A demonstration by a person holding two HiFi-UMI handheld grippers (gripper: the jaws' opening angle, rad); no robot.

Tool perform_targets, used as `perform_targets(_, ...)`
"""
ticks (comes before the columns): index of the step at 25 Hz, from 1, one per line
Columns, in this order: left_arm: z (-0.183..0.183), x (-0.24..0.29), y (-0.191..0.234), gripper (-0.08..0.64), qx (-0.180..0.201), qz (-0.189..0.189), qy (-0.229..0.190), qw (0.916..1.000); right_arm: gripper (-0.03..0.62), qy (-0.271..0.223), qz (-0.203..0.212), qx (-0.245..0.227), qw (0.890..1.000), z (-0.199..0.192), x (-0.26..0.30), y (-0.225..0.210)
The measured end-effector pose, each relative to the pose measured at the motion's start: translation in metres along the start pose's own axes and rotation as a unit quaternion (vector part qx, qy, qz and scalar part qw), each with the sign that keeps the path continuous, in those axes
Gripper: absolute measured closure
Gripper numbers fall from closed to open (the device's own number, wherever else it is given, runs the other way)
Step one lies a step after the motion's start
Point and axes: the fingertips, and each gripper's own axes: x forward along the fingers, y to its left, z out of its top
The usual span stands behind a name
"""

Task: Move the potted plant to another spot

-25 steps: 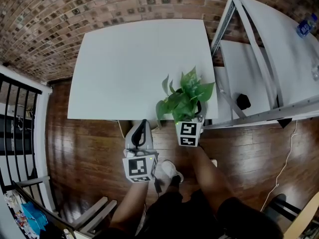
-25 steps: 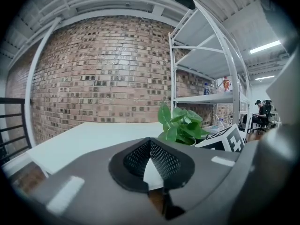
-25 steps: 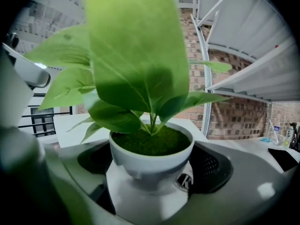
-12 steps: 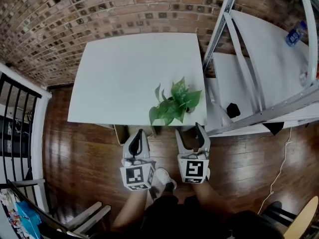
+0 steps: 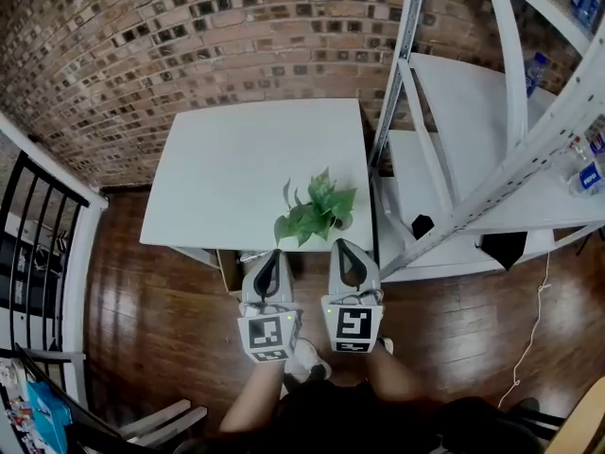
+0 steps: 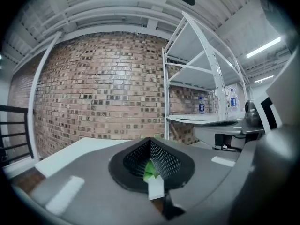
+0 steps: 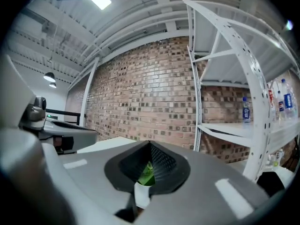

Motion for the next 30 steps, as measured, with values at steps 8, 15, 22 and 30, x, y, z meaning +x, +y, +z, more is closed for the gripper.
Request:
perform_targets(8, 0.038, -0.016, -0.023, 0.544, -0.004, 0.003, -0.017, 0.9998, 0.591, -0.018, 0.032, 0.019, 0.999, 0.053, -0.022, -0.005)
perform_targets(15, 0.06, -0.022, -0.052, 0.545, -0.008, -0.011, -0.029, 0.9995, 0.591, -0.027, 0.05, 0.006, 0.998, 0.065, -0.038, -0.006)
perform_targets(22, 0.061, -0.021, -0.066, 0.544, -0.011, -0.013, -0.025, 0.9995, 0.591, -0.023, 0.055, -0.001, 0.998, 0.059, -0.043, -0.014)
perform_targets(30, 0.063, -0.022, -0.07, 0.545, 0.018, -0.008, -0.03, 0.9993, 0.591, -0.027, 0.061, 0.0, 0.998, 0.06, -0.046, -0.016)
